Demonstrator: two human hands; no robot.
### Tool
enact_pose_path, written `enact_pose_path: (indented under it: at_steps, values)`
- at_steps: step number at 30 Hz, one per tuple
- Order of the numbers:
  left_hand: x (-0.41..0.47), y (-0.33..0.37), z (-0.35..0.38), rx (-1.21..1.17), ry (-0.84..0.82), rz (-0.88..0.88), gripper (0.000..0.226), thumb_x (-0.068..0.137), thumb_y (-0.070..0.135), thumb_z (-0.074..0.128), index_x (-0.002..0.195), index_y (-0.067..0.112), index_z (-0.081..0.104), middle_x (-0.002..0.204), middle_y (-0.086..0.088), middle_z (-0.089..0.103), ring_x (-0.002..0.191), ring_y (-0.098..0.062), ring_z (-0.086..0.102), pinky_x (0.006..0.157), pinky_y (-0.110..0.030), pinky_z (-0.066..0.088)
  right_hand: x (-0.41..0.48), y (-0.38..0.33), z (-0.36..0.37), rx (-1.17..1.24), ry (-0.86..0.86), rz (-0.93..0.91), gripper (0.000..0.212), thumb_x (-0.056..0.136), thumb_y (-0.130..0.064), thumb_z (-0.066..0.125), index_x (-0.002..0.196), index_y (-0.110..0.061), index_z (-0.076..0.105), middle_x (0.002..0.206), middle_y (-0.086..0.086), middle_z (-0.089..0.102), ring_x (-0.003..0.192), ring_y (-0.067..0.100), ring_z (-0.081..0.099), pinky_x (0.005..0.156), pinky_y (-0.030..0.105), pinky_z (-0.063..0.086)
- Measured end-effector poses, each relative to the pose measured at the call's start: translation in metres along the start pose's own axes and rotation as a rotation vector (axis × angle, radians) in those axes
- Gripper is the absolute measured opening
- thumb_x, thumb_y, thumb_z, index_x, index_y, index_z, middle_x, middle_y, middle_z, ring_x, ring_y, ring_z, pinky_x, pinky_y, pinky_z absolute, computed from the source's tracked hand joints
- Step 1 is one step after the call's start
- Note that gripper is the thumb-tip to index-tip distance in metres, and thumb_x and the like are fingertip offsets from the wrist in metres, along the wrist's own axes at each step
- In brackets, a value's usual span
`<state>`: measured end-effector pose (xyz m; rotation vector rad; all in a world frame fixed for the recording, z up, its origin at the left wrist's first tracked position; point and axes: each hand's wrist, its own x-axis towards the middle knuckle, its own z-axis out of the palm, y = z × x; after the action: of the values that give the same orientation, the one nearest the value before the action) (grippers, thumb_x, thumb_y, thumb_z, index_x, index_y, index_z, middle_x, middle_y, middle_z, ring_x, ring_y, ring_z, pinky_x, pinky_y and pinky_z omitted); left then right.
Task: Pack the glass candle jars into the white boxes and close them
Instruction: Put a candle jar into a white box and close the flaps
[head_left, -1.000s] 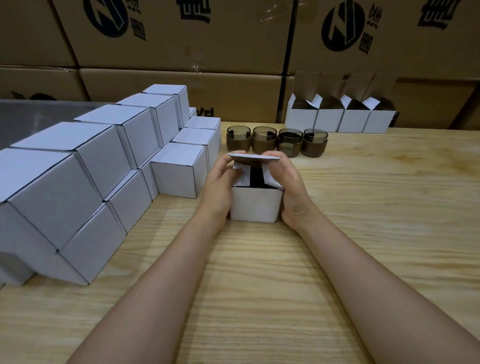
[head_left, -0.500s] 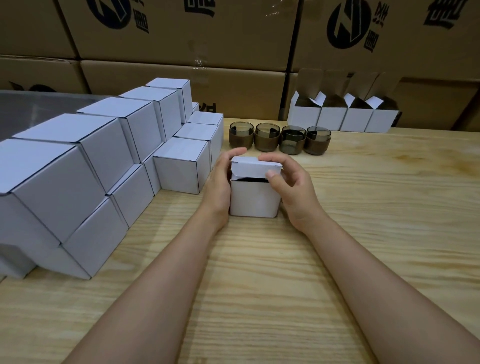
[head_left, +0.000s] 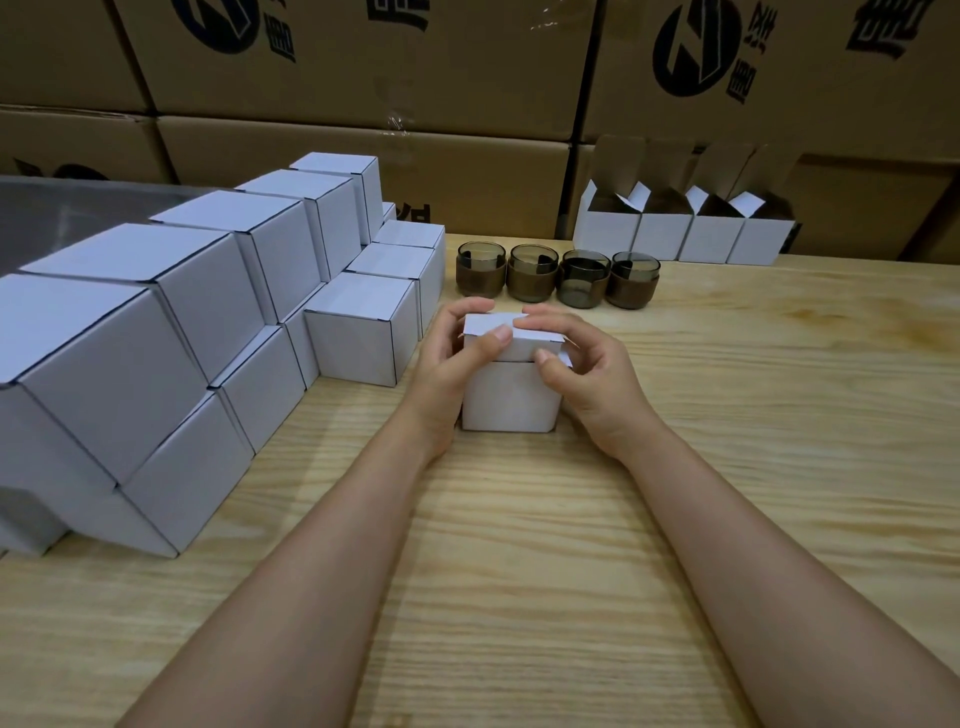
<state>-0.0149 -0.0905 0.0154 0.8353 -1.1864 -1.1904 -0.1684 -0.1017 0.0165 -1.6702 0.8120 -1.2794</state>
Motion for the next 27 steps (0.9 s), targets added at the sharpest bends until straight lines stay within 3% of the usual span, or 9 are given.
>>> enact_pose_path:
  at_steps: [8,11,14,21,23,27]
  values:
    - [0.001,-0.003,0.000,-0.005,-0.051,0.033,0.030,0.070,0.033,0.069,0.098,0.025,0.061,0.103,-0.009,0.059,0.092,-0.024,0.058,0.075,-0.039,0.048,0.003,0.009,-0.005,0.072,-0.027,0.040,0.023,0.082,-0.015,0.057,0.104,-0.019,0.065,0.132,0.005,0.052,0.120,0.021,0.052,0.101,0.055,0.041]
    - [0.000,-0.004,0.002,-0.048,-0.073,0.009,0.021,0.081,0.033,0.055,0.098,0.021,0.057,0.095,0.000,0.061,0.082,-0.015,0.061,0.067,-0.030,0.052,0.003,0.011,-0.004,0.119,-0.014,0.048,0.020,0.076,-0.027,0.064,0.095,-0.029,0.070,0.127,-0.002,0.055,0.112,0.015,0.055,0.095,0.047,0.046]
    - [0.000,-0.003,0.003,-0.094,-0.076,-0.017,0.025,0.082,0.037,0.048,0.098,0.019,0.056,0.093,0.002,0.060,0.080,-0.012,0.060,0.068,-0.030,0.051,0.003,0.009,-0.003,0.137,-0.016,0.045,0.022,0.070,-0.035,0.063,0.090,-0.035,0.072,0.125,-0.004,0.056,0.108,0.010,0.057,0.087,0.036,0.048]
    - [0.001,-0.004,0.004,-0.073,-0.038,0.000,0.022,0.078,0.030,0.054,0.097,0.019,0.056,0.095,-0.002,0.058,0.082,-0.015,0.059,0.067,-0.031,0.049,0.004,0.011,-0.003,0.155,0.019,0.042,0.026,0.069,-0.035,0.064,0.093,-0.027,0.069,0.121,-0.005,0.058,0.101,0.012,0.059,0.083,0.037,0.049]
    - [0.001,-0.005,0.003,-0.065,-0.054,0.027,0.026,0.076,0.025,0.060,0.101,0.020,0.055,0.100,-0.003,0.056,0.087,-0.018,0.058,0.069,-0.032,0.051,0.005,0.011,-0.002,0.166,0.031,0.043,0.029,0.070,-0.035,0.064,0.096,-0.022,0.067,0.118,-0.006,0.060,0.100,0.014,0.060,0.083,0.038,0.050]
    - [-0.001,-0.006,0.001,0.084,-0.074,0.065,0.057,0.064,0.013,0.075,0.114,0.026,0.050,0.112,-0.001,0.052,0.098,-0.017,0.056,0.075,-0.029,0.054,0.005,0.011,-0.005,0.178,0.028,0.034,0.025,0.072,-0.033,0.065,0.095,-0.024,0.068,0.115,-0.009,0.063,0.101,0.012,0.062,0.085,0.039,0.052]
